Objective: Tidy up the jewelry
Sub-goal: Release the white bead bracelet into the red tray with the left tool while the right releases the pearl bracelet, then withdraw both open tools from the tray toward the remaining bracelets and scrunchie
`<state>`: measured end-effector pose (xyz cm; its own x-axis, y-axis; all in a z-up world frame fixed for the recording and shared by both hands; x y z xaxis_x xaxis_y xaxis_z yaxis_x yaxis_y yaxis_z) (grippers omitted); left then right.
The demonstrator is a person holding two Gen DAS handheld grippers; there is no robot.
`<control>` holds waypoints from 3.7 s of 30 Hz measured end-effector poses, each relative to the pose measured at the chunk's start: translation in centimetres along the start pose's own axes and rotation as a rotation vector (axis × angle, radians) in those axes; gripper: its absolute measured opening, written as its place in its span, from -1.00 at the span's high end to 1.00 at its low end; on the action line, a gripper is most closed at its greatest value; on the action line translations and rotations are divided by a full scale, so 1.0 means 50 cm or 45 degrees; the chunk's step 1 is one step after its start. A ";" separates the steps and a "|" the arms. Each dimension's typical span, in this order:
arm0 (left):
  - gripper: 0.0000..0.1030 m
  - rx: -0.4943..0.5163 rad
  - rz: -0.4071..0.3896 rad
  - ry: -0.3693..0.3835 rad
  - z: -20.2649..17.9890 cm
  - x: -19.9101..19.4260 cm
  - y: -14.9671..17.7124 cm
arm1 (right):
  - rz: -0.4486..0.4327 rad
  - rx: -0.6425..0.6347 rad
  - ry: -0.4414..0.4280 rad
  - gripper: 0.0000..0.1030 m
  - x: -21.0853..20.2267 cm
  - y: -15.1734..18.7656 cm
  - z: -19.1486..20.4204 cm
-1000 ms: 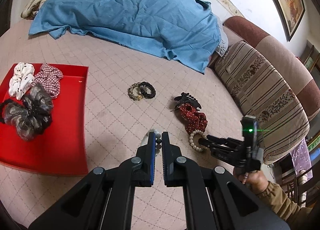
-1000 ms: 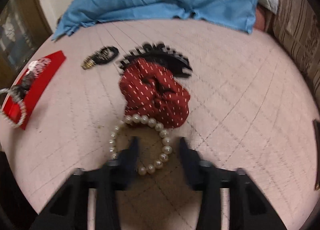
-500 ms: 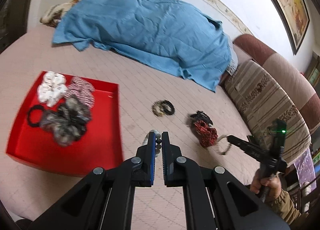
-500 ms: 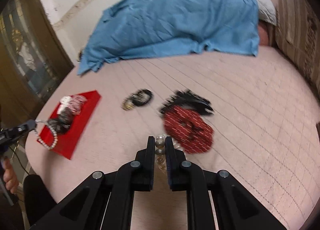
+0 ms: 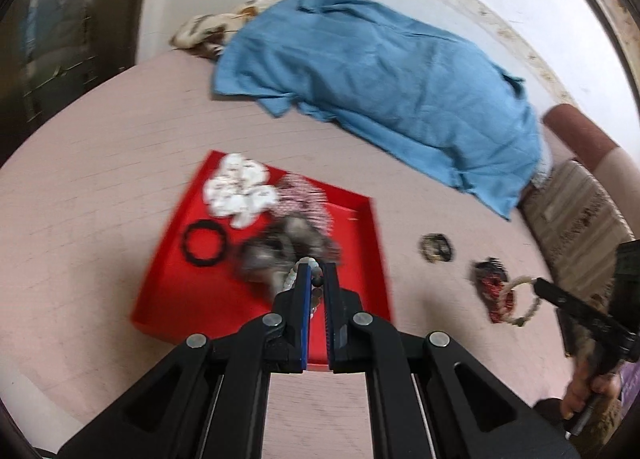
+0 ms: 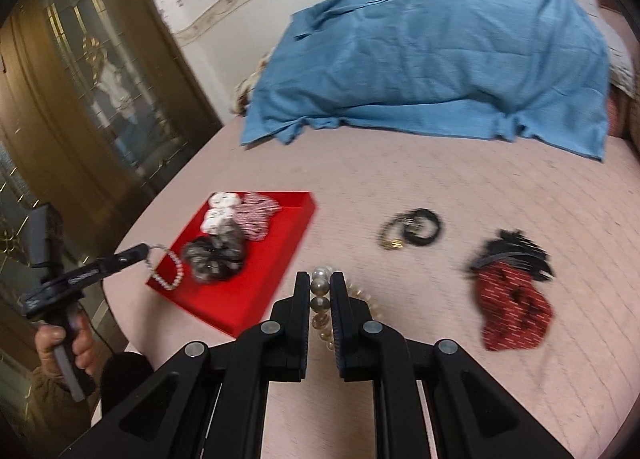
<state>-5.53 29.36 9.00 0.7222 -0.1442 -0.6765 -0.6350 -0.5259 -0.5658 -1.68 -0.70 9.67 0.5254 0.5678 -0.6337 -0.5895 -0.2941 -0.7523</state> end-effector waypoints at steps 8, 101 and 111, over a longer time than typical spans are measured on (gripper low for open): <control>0.89 -0.010 -0.015 -0.170 0.079 0.053 -0.015 | 0.047 -0.071 -0.163 0.79 0.102 -0.064 0.132; -0.26 0.413 -0.238 -0.456 -0.197 -0.072 0.152 | 0.028 0.153 0.175 -0.37 -0.047 0.203 -0.073; -0.27 0.419 -0.206 -0.491 -0.199 -0.060 0.161 | 0.036 0.144 0.210 -0.44 -0.055 0.207 -0.084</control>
<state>-10.09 17.21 11.17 0.7044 0.2680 -0.6573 -0.6209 -0.2162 -0.7535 -6.65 -8.55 2.86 0.5957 0.4240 -0.6821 -0.6657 -0.2145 -0.7147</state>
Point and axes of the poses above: each gripper's, at about its wrist camera, not at the fingertips, and x roughly the way its jaws point, z to its left, y to its underside, the point moved 7 cm from there along x, roughly the way its jaws point, and after that the axes turned 15 degrees about -x, right-handed, at the moved point
